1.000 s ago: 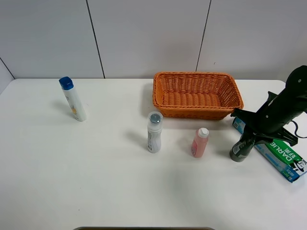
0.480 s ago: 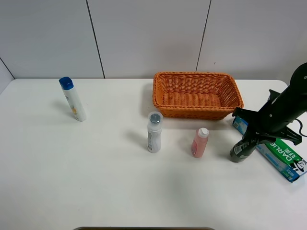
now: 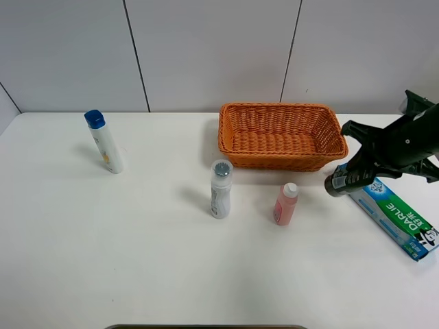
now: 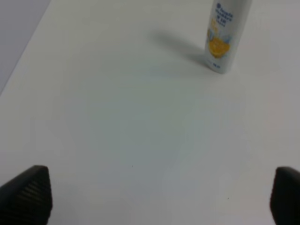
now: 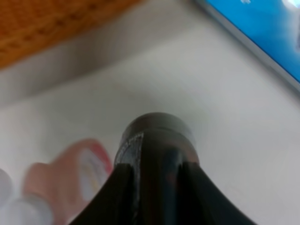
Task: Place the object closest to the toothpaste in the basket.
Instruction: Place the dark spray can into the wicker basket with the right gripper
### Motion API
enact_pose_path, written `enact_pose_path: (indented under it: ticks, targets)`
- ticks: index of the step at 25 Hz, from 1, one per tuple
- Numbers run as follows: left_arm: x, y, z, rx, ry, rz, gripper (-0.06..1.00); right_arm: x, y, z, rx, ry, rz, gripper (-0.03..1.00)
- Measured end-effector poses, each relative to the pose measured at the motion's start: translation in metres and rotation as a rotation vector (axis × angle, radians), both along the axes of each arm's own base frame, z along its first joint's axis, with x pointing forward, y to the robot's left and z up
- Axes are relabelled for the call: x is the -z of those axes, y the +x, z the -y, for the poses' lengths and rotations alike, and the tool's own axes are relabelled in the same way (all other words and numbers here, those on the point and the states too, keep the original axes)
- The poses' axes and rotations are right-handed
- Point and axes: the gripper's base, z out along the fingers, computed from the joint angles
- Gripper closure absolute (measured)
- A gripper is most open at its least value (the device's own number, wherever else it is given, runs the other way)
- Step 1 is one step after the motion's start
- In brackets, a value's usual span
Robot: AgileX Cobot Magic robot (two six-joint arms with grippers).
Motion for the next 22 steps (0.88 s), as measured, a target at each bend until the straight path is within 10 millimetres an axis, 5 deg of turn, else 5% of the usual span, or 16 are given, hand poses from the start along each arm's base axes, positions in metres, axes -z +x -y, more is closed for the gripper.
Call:
enact_pose_path:
  ticks: [15, 22]
  targets:
    - [0.0, 0.0, 0.0, 0.0, 0.0, 0.0, 0.0, -0.036, 0.021, 0.011, 0.108, -0.065, 0.441, 0.69]
    - [0.0, 0.0, 0.0, 0.0, 0.0, 0.0, 0.0, -0.019, 0.038, 0.015, 0.146, -0.089, 0.46, 0.69]
